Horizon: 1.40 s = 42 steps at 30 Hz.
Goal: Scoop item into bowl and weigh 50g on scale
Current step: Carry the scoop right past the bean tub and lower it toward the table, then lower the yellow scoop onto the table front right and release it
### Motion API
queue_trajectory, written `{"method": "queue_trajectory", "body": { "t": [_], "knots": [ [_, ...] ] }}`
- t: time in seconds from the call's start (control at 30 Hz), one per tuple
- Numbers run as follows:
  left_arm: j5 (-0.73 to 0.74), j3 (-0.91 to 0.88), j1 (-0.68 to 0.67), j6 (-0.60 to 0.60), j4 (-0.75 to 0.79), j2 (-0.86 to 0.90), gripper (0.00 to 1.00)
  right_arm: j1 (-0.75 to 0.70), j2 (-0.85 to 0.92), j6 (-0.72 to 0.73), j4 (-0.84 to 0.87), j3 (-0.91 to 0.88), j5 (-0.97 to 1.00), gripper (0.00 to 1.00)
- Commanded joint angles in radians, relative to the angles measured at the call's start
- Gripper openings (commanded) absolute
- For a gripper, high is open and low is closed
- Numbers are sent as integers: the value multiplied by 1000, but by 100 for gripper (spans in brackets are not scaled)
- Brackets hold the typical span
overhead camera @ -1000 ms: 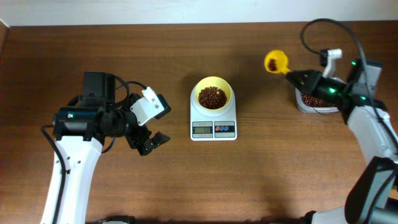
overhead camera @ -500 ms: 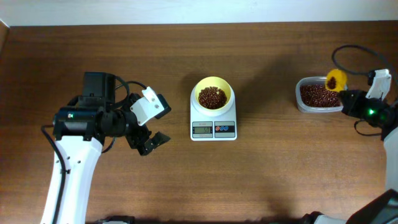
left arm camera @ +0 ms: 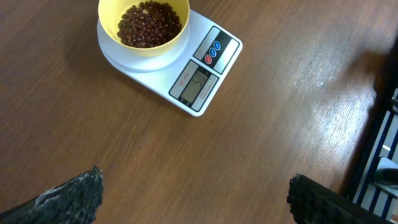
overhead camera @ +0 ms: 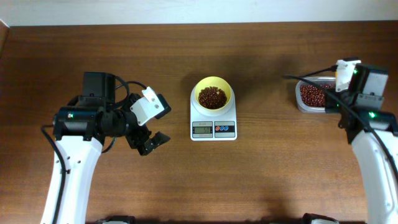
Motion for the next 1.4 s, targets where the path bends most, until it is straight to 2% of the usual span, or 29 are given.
{"method": "queue_trajectory", "body": {
  "t": [0.0, 0.1, 0.17, 0.23, 0.27, 0.37, 0.43, 0.57, 0.7, 0.87, 1.03, 1.2, 1.37],
  "knots": [
    [3, 7, 2, -10, 2, 0, 99, 3, -151, 100, -30, 24, 21, 4],
    [3, 7, 2, -10, 2, 0, 99, -2, -312, 246, -141, 32, -118, 4],
    [3, 7, 2, -10, 2, 0, 99, -2, -401, 386, -310, 32, -199, 4],
    [3, 7, 2, -10, 2, 0, 99, -2, -441, 564, -481, 28, -335, 4],
    [3, 7, 2, -10, 2, 0, 99, -2, -441, 591, -524, 23, -363, 4],
    [3, 7, 2, -10, 2, 0, 99, -2, -419, 785, -676, -54, -367, 4],
    [3, 7, 2, -10, 2, 0, 99, -2, -403, 853, -624, -175, -363, 4],
    [3, 7, 2, -10, 2, 0, 99, -2, -367, 1017, -303, -426, -398, 4],
    [3, 7, 2, -10, 2, 0, 99, -2, -362, 1023, -139, -552, -423, 4],
    [3, 7, 2, -10, 2, 0, 99, -2, -362, 1023, -46, -561, -415, 4],
    [3, 7, 2, -10, 2, 0, 99, -2, -362, 1014, -105, -561, -411, 7],
    [3, 7, 2, -10, 2, 0, 99, -2, -362, 1011, -133, -561, -402, 23],
    [3, 7, 2, -10, 2, 0, 99, -2, -362, 1011, -138, -561, -246, 40]
  ]
}}
